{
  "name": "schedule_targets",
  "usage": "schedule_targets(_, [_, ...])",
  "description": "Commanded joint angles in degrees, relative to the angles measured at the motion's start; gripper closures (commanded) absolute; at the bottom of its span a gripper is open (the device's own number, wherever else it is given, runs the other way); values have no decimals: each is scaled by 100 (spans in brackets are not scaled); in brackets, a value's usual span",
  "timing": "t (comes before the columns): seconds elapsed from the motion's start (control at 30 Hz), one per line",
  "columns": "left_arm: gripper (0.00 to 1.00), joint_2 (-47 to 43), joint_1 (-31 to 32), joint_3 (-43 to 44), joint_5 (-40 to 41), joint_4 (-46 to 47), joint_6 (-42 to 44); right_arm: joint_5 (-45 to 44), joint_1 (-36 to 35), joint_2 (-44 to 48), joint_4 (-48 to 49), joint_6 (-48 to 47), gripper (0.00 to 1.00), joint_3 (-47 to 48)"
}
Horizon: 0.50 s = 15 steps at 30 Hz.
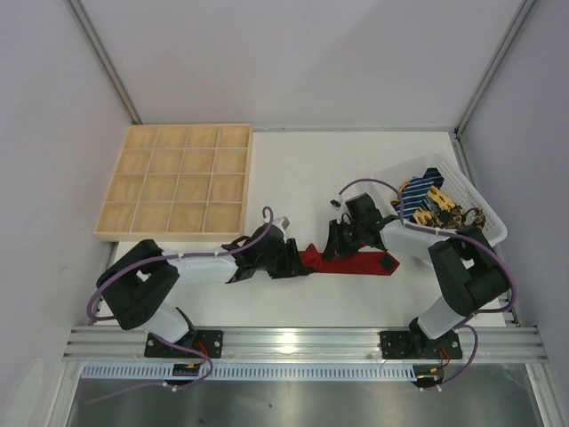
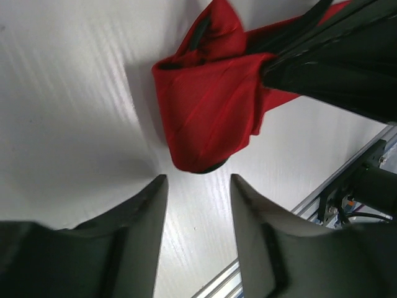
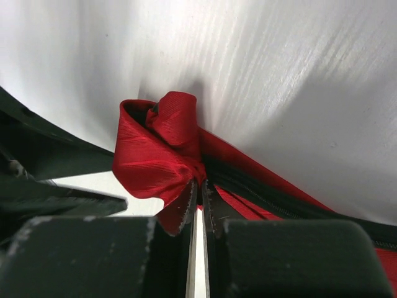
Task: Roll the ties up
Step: Roll the tie
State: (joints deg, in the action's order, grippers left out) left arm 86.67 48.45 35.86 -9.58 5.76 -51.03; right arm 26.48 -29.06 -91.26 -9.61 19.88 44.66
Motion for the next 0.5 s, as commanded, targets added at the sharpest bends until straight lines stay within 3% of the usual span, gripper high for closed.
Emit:
schedule_targets(0.0, [54, 183, -2, -27, -88, 145, -39, 94, 14, 144, -77, 69, 92, 253])
schedule_targets(0.47, [50, 500, 156, 334, 870, -488, -21, 287, 14, 109, -235, 148, 84, 359])
